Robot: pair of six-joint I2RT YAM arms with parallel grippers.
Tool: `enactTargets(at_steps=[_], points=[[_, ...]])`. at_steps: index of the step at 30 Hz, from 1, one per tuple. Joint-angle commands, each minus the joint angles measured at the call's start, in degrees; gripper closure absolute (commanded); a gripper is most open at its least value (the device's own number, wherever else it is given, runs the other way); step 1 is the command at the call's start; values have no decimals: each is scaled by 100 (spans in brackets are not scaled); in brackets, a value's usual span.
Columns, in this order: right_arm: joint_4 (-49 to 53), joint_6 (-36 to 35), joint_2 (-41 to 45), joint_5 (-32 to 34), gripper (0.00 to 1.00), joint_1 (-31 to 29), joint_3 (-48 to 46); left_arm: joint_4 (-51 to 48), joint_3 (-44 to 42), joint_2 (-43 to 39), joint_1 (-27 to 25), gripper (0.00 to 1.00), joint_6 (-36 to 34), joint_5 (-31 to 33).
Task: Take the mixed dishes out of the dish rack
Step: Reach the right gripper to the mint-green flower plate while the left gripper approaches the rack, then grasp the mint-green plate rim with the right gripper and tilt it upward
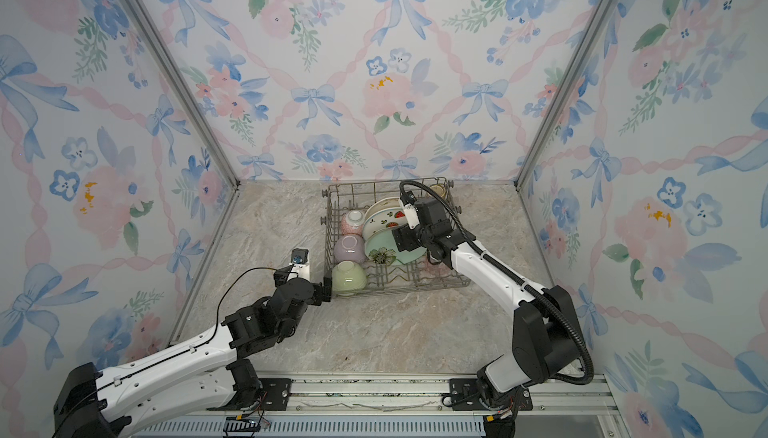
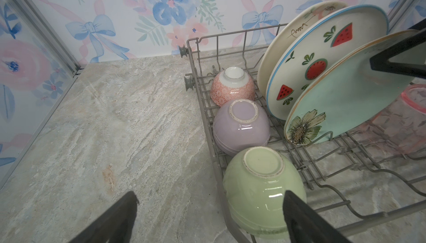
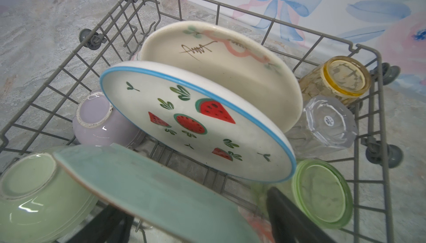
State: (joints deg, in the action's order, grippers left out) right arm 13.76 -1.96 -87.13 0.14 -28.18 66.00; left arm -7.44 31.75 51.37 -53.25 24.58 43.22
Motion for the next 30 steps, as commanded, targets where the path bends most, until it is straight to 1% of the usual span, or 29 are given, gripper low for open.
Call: enactTargets(at_steps=[1, 5, 10, 13, 14, 15, 16, 17, 22, 25, 29, 30], points=[[295, -110, -33, -120, 12, 22, 194, -113, 13, -14, -25, 2, 14, 20], [495, -279, -36, -61, 15, 21, 246, -112, 63, 22, -27, 2, -62, 35], [738, -578, -65, -29, 24, 71, 375, -107, 132, 91, -27, 2, -184, 37], [901, -732, -150, -206, 28, 168, 504, -108, 178, 145, -23, 2, -277, 34], [969, -789, -197, -254, 30, 205, 560, -104, 197, 154, -25, 2, -299, 37], [1022, -838, -244, -304, 36, 238, 604, -101, 201, 162, -22, 2, -312, 45], [1047, -864, -283, -366, 39, 280, 625, -100, 214, 162, -22, 2, -321, 53], [1055, -876, -319, -462, 41, 339, 646, -96, 219, 167, -26, 2, -322, 60], [950, -929, -392, -860, 43, 515, 587, -94, 255, 247, -20, 2, -361, 227], [851, -972, -375, -959, 44, 513, 506, -101, 286, 352, -19, 2, -409, 275], [886, -1076, -405, -1177, 54, 513, 528, -92, 351, 493, -13, 2, -402, 234], [903, -1096, -416, -1209, 56, 509, 545, -95, 371, 528, -14, 2, -393, 232]])
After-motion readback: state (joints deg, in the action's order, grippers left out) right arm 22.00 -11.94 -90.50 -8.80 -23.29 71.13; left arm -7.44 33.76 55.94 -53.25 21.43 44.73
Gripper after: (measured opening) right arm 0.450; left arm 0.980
